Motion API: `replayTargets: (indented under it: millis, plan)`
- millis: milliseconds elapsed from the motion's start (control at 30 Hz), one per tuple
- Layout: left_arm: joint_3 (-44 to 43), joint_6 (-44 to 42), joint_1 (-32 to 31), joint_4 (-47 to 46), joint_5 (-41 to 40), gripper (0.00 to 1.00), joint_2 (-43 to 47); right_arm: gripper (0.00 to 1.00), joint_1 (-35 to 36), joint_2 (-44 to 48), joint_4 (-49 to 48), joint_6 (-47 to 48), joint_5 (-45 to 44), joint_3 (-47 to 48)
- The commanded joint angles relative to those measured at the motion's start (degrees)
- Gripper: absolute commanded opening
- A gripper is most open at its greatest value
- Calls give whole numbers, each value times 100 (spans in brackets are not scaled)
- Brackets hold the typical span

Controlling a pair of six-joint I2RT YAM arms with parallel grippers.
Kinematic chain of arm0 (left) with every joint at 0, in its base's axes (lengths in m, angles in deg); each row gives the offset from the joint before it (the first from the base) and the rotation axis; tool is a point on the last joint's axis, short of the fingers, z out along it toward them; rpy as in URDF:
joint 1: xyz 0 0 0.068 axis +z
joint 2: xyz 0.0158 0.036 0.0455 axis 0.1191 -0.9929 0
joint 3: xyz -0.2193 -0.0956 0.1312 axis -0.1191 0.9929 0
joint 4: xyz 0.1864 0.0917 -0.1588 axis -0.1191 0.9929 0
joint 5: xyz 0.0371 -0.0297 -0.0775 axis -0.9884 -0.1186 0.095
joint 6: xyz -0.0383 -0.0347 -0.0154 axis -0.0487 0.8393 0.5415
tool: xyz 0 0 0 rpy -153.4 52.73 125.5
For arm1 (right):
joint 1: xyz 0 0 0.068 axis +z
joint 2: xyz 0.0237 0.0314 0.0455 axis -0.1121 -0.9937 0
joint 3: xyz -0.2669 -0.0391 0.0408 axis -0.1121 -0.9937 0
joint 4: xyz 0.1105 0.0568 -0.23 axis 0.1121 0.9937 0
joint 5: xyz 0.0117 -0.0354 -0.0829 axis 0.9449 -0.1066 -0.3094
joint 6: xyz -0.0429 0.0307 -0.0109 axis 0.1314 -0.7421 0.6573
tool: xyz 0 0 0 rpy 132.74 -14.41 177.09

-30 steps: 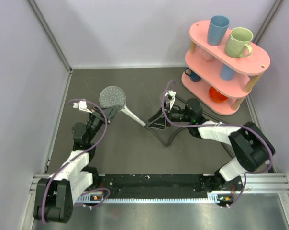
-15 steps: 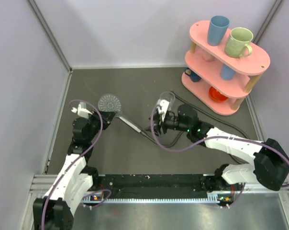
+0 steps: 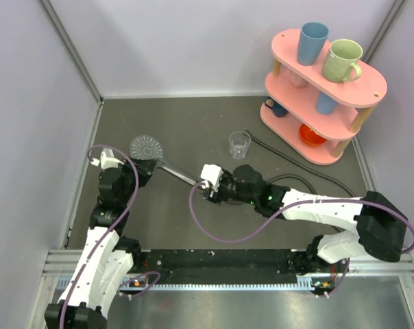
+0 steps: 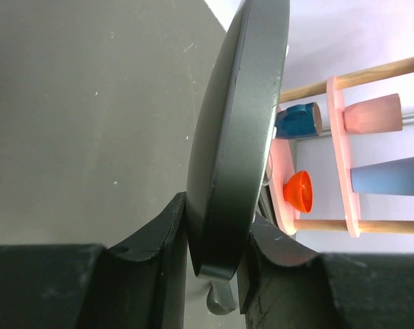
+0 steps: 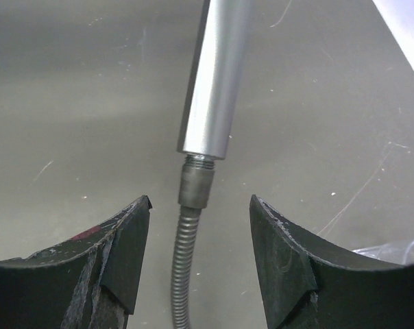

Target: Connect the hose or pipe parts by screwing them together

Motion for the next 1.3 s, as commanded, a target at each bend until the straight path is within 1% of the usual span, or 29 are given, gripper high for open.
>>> replayTargets:
  millis: [0,100,133,267,367,567,800,1000,1067,1100,1133,1200,1233,1267]
  plan:
    - [-318,188,-17,-110,-94,0,37,59,200,-171,-121,395,-449,341]
    - [-379,232,-17,-31,-50,0,11,58,323,-259,-244,501,-467,358]
    - [-388,250,-17,4,-67,0,20,57,367,-346,-253,614,-701,375]
    - [-424,215,-17,84,-155,0,46,56,543,-575,-262,721,-1002,507]
    - [-432,215,-17,128,-155,0,72,56,586,-663,-332,703,-1011,543]
    - [-441,294,-17,180,-146,0,99,51,604,-821,-385,738,-1090,595]
    - [-503,329,-17,242,-129,0,90,49,648,-909,-490,800,-1248,560]
    - [-511,338,-17,321,-182,0,90,45,640,-1006,-446,800,-1222,613]
    - [-511,329,-17,356,-199,0,108,42,648,-1015,-455,782,-1249,604]
    - [-511,329,-17,365,-199,0,125,40,640,-1024,-481,782,-1292,604]
    - [-520,329,-17,365,-208,0,134,29,648,-1024,-490,782,-1301,604]
    - [-520,311,-17,365,-182,0,134,13,639,-1015,-481,774,-1293,604]
    - [-512,294,-17,330,-155,0,151,1,648,-997,-516,756,-1267,604]
    - [-468,259,-17,252,-25,0,160,0,640,-962,-516,730,-1258,604]
